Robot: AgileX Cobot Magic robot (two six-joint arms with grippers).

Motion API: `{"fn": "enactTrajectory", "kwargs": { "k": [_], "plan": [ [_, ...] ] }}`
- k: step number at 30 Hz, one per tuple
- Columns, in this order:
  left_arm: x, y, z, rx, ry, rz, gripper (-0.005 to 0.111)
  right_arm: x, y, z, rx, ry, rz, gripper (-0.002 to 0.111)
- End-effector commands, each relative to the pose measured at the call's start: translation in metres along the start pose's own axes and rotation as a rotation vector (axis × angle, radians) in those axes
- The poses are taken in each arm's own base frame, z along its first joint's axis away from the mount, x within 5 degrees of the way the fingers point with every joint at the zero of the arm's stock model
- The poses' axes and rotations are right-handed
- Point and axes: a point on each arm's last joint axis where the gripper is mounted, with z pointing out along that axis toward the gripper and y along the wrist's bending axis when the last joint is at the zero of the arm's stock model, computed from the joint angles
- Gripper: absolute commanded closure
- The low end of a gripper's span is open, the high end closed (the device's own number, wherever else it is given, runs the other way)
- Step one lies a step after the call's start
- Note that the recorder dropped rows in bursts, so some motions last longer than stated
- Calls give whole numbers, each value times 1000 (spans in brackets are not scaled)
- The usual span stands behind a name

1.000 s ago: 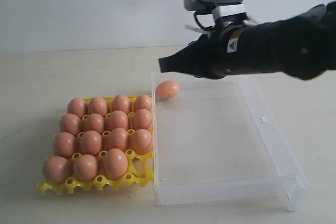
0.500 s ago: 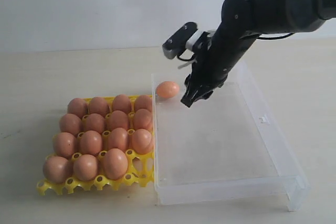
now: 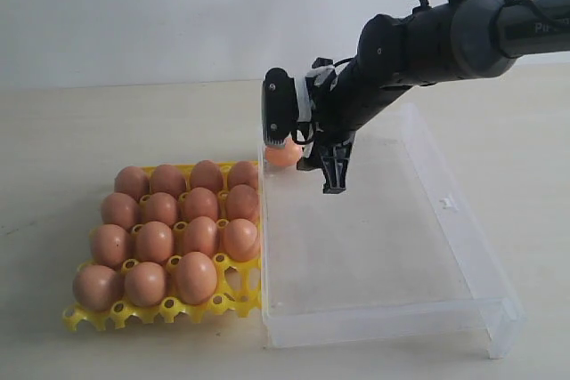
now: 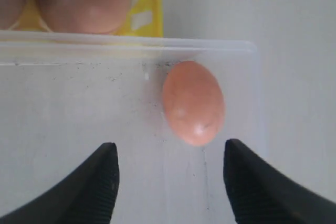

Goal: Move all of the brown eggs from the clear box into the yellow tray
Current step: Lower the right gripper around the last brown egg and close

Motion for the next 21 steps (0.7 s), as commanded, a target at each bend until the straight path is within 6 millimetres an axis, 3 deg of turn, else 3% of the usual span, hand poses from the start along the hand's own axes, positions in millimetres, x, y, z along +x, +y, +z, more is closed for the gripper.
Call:
{"fn": "enactTrajectory", "kwargs": {
  "k": [1,8,16,21],
  "plan": [
    [-3,0,-1,1,-19,-6,107,-5,1,2,-21,-63,-61,54],
    [-3,0,-1,1,-19,-6,107,-12,2,4,-20,-141,-80,56],
    [-3,0,-1,1,-19,-6,107,-7,12,30,-30,-112,-129,56],
    [-3,0,-1,1,-19,-6,107,-4,5,35,55,-86,-132,56]
  ]
}}
